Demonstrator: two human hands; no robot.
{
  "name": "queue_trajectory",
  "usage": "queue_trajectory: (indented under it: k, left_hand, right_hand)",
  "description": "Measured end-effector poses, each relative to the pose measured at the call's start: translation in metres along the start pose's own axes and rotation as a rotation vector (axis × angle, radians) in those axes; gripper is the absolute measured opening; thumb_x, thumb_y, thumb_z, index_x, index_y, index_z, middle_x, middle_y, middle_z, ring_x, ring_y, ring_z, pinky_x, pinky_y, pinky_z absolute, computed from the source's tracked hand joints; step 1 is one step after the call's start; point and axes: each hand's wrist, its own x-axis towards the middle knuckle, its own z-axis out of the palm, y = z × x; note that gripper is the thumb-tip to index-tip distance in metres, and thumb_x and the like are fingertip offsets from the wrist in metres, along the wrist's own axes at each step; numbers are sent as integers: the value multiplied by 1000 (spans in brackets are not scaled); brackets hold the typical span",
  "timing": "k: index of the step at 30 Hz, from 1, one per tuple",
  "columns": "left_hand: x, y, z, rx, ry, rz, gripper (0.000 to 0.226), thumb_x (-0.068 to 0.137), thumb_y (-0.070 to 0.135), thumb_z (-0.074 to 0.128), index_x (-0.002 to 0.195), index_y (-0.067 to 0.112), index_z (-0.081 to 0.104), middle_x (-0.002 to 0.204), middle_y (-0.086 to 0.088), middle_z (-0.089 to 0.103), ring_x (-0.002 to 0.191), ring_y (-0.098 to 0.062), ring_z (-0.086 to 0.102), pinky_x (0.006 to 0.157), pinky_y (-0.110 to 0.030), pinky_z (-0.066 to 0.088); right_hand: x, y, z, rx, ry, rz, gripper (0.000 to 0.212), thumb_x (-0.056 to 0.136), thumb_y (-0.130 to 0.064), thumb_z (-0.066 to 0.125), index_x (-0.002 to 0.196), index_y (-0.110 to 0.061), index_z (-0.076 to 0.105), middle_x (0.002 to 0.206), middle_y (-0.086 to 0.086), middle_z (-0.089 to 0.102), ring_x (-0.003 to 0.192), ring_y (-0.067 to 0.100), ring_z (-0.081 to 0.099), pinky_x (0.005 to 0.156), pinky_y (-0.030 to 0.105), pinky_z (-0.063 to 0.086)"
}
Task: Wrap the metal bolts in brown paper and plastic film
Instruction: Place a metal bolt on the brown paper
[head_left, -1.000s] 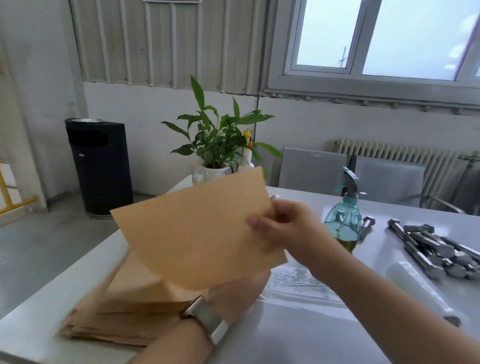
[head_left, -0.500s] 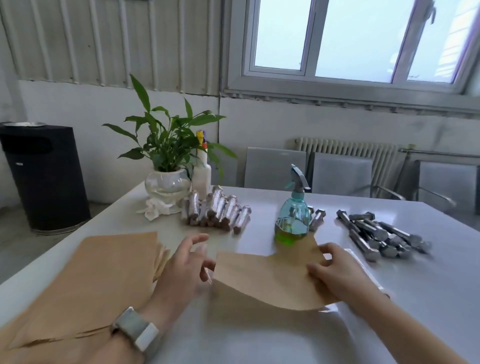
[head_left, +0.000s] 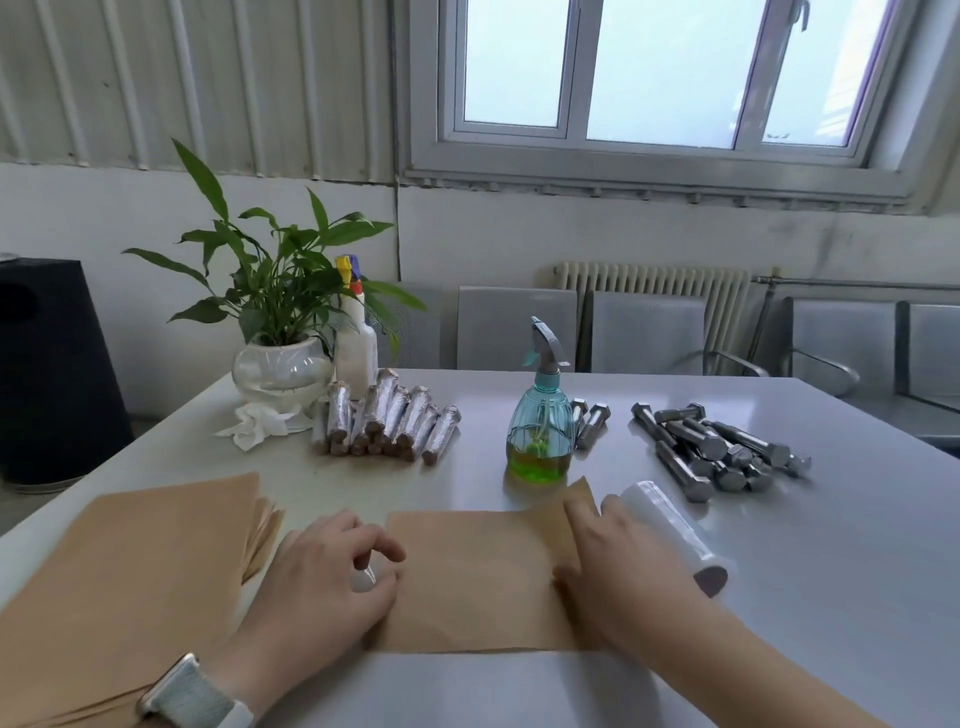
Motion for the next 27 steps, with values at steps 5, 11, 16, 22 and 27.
queue_trajectory:
  k: [5, 11, 16, 22, 27]
  left_hand:
    - [0, -3, 2, 76, -209, 101, 69, 68, 75, 33, 129, 49, 51, 129, 43, 31, 123, 14, 32, 103, -15, 16]
    - [3, -8, 4, 58, -228, 77, 83, 62, 80, 37, 139, 51, 31, 134, 38, 37, 126, 14, 33, 109, -13, 16]
    - [5, -4, 1, 1, -220, 65, 81, 57, 78, 46, 132, 59, 21, 128, 40, 43, 124, 16, 37, 108, -16, 23]
    - [5, -2, 0, -11, -248, 41, 88, 55, 78, 46, 136, 55, 18, 129, 43, 38, 123, 21, 30, 105, -10, 19]
    - [4, -2, 0, -16, -231, 25, 85, 63, 68, 58, 137, 55, 17, 130, 43, 37, 122, 23, 27, 107, -12, 19]
  right_hand:
    - [7, 10, -30, -142, 83, -7, 55, 91, -47, 61, 134, -24, 35, 124, 6, 40, 105, 28, 60, 68, 34, 39]
    - [81, 114, -83, 17, 215, 270, 30, 92, -32, 61, 121, -23, 60, 115, 8, 65, 100, 30, 59, 74, 33, 45]
    - [114, 161, -48, 39, 72, 271, 16, 89, -26, 68, 103, -19, 69, 109, 11, 67, 85, 23, 52, 74, 30, 47]
    - [126, 158, -29, -71, 217, 382, 24, 90, -39, 61, 108, -23, 61, 110, 8, 57, 97, 30, 58, 72, 35, 47]
    - [129, 158, -30, -91, 81, 518, 40, 91, -38, 59, 123, -15, 53, 123, 13, 42, 109, 35, 56, 95, 43, 48]
